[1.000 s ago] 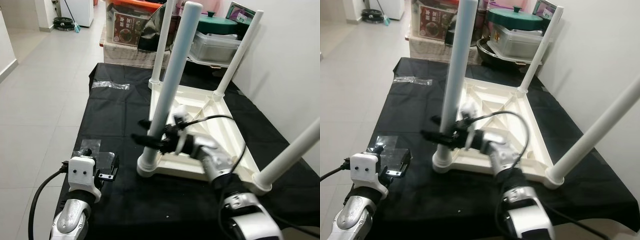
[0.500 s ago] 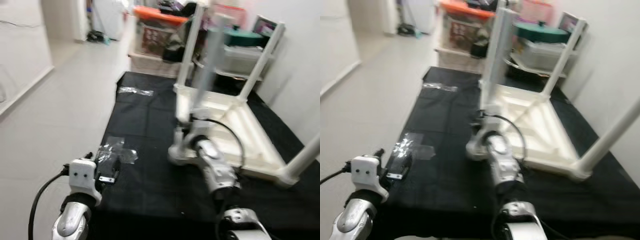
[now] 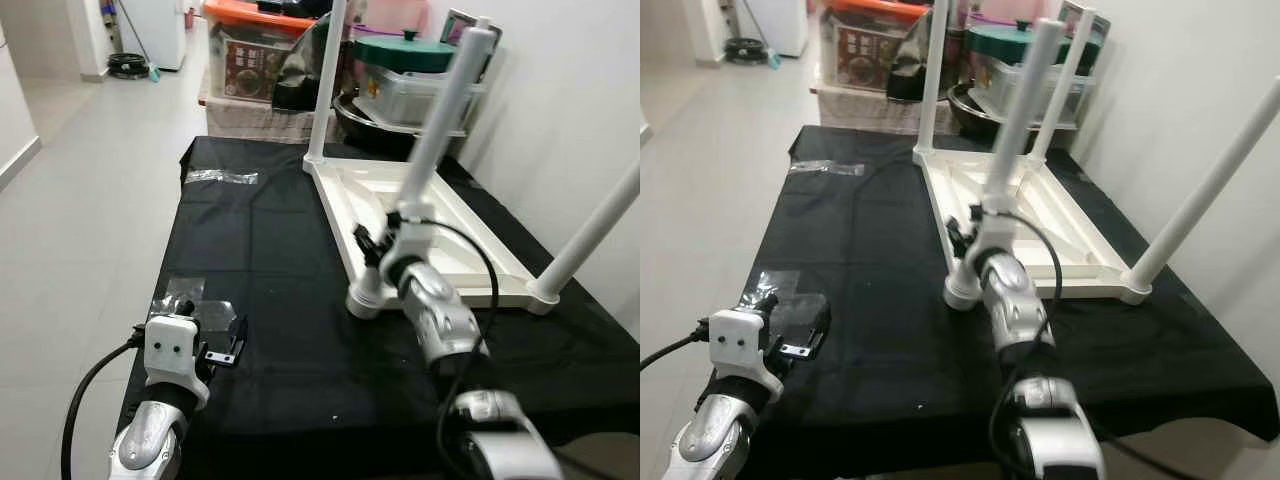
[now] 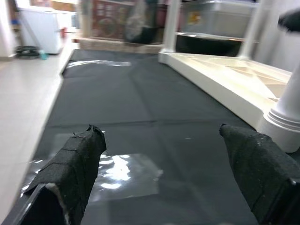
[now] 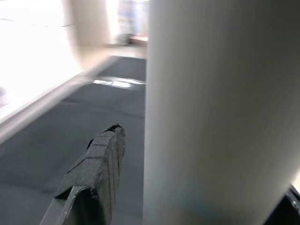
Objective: Building children table
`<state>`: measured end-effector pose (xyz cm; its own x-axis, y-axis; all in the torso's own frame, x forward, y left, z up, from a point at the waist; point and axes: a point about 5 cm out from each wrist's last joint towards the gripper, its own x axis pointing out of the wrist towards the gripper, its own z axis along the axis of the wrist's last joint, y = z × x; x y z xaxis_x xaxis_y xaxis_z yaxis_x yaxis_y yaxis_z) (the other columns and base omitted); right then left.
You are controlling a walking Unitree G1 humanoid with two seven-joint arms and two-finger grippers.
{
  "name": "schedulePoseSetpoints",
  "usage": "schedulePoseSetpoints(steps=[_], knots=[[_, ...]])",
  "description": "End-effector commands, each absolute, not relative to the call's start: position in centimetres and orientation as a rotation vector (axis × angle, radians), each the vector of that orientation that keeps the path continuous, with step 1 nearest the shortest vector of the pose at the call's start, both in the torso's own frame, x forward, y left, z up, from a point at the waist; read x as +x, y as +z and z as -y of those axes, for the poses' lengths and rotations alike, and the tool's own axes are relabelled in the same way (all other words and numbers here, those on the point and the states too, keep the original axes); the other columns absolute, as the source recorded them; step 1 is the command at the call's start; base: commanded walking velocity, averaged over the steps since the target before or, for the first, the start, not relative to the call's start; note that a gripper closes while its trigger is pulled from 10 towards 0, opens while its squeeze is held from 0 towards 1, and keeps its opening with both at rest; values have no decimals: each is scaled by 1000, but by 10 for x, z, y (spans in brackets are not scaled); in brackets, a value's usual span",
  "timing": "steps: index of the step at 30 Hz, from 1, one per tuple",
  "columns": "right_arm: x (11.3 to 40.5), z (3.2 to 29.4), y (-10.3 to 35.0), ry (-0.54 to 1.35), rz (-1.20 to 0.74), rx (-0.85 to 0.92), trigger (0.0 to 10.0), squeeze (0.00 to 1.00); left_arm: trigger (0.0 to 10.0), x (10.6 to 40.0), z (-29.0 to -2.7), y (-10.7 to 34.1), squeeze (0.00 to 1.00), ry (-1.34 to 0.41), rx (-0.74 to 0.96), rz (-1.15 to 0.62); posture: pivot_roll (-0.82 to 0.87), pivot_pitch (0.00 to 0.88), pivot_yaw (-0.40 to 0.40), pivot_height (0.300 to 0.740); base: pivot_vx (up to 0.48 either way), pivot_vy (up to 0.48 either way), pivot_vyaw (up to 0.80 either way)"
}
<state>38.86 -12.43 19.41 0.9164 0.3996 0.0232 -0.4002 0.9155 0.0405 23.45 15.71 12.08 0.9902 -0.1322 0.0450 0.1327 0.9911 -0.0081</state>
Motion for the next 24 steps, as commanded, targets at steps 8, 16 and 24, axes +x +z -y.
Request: schedulePoseSetpoints(steps=[8, 16, 24], knots=[[371, 109, 198, 1037, 29, 85, 10000, 0, 10000, 238, -155, 118, 0, -135, -12, 38, 124, 0, -211, 740, 0, 0, 0], [343, 68, 171, 1356, 1, -13, 10000, 0, 10000, 236, -157, 118, 0, -127, -7, 39, 138, 0, -221, 740, 0, 0, 0], [333, 55, 145, 1209, 8, -16, 706, 0, 10000, 236, -154, 115, 0, -142, -15, 27, 116, 0, -206, 740, 0, 0, 0]])
